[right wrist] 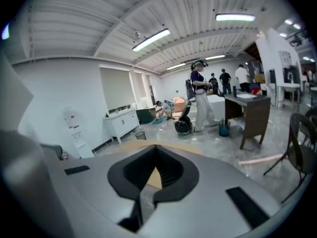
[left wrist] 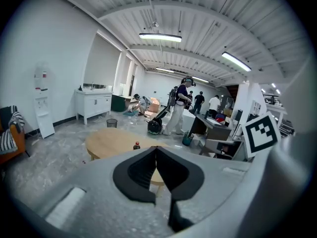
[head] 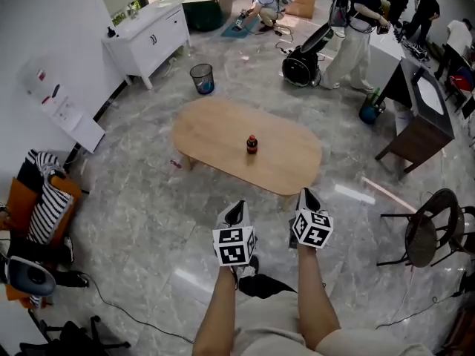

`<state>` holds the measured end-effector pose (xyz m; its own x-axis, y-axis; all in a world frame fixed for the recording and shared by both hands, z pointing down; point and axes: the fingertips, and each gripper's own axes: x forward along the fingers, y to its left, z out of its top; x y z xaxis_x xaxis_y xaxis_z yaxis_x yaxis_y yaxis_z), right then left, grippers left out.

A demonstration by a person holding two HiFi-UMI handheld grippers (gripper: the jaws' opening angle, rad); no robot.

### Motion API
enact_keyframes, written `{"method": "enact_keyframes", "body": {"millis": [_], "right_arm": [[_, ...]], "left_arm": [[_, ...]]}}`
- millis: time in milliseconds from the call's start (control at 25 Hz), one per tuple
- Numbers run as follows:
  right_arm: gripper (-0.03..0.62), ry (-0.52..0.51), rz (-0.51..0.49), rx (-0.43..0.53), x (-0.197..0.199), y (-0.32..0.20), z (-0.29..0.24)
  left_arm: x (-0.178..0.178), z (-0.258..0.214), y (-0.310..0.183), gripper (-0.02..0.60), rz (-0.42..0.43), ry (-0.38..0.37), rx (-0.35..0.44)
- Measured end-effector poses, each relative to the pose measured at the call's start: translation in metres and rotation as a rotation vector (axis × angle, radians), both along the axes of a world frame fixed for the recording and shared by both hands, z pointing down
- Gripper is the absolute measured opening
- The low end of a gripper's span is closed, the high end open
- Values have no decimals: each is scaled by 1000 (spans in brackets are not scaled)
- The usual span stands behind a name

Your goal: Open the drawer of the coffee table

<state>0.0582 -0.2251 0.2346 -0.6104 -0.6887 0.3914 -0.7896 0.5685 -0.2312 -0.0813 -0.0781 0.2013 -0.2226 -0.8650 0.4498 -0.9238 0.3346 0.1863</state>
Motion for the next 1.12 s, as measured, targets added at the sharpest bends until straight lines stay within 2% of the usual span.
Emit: {"method": "enact_keyframes", "body": {"millis": [120,280,440,600,720,920,1120], "right_arm": [[15,-82,85,-108,-21,2,9],[15,-29,1,-112,-55,19,19],[15,-5,-54,-95,-78,21,20],[15,10,-54,-96,-82,13,25],[15,-2,-11,-114,-80,4,36],[15,-33,55,-157,-73,-2,52],[15,14,15,-167,-74,5,60]], "left_arm": [[-20,-1,-12,11,6,8,-13],[-41,4,-5,11,-39,54,-15],[-64,3,-9,11,-31,43,-26],[-75,-5,-21,11,-18,19,-13],[-83,-7,-25,11,-15,-5,2],[-75,6,-29,11,49,-25,-49],[-84,22,-34,11,41,4,-73]]}}
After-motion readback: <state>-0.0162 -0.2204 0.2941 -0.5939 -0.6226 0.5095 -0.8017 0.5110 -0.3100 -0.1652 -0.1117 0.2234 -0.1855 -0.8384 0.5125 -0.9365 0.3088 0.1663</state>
